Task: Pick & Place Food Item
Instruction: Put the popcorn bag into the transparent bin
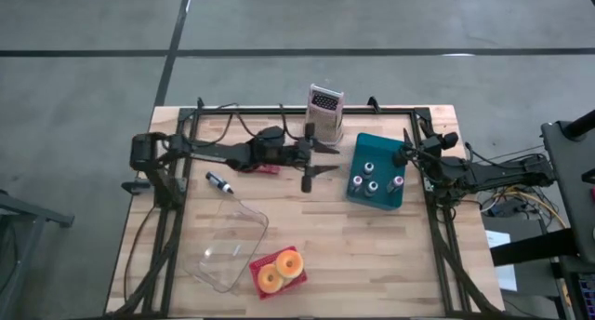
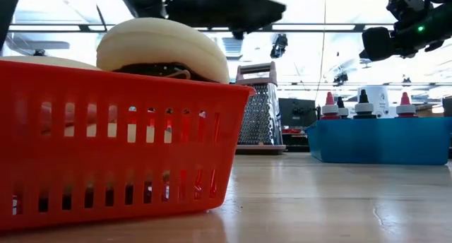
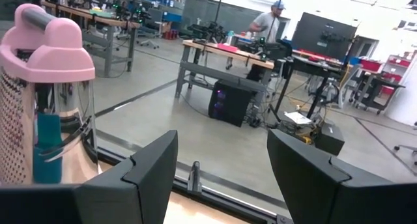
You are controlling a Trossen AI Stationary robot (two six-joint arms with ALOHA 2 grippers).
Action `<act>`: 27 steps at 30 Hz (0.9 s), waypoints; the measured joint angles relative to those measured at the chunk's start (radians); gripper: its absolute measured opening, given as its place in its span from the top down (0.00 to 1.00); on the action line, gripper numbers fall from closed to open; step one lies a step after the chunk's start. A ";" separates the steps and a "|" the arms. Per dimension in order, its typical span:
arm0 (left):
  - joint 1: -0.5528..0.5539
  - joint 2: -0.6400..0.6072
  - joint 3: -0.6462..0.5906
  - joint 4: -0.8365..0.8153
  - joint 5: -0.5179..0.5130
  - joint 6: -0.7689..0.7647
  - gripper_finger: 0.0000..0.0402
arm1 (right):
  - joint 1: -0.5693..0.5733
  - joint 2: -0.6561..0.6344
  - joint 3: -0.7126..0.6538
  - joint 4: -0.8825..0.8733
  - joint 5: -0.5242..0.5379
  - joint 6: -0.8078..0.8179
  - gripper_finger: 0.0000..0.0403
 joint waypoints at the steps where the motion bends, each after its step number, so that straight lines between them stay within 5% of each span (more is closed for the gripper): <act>1: 0.005 -0.027 -0.028 -0.020 -0.003 0.000 0.53 | 0.000 0.000 -0.001 0.001 -0.001 0.000 0.43; 17: 0.023 -0.656 -0.590 -0.057 -0.122 -0.004 0.53 | 0.000 0.005 -0.017 0.017 -0.167 0.019 0.43; 27: 0.044 -0.788 -0.699 -0.138 -0.185 -0.017 0.53 | -0.004 0.149 0.018 0.145 -0.375 0.016 0.43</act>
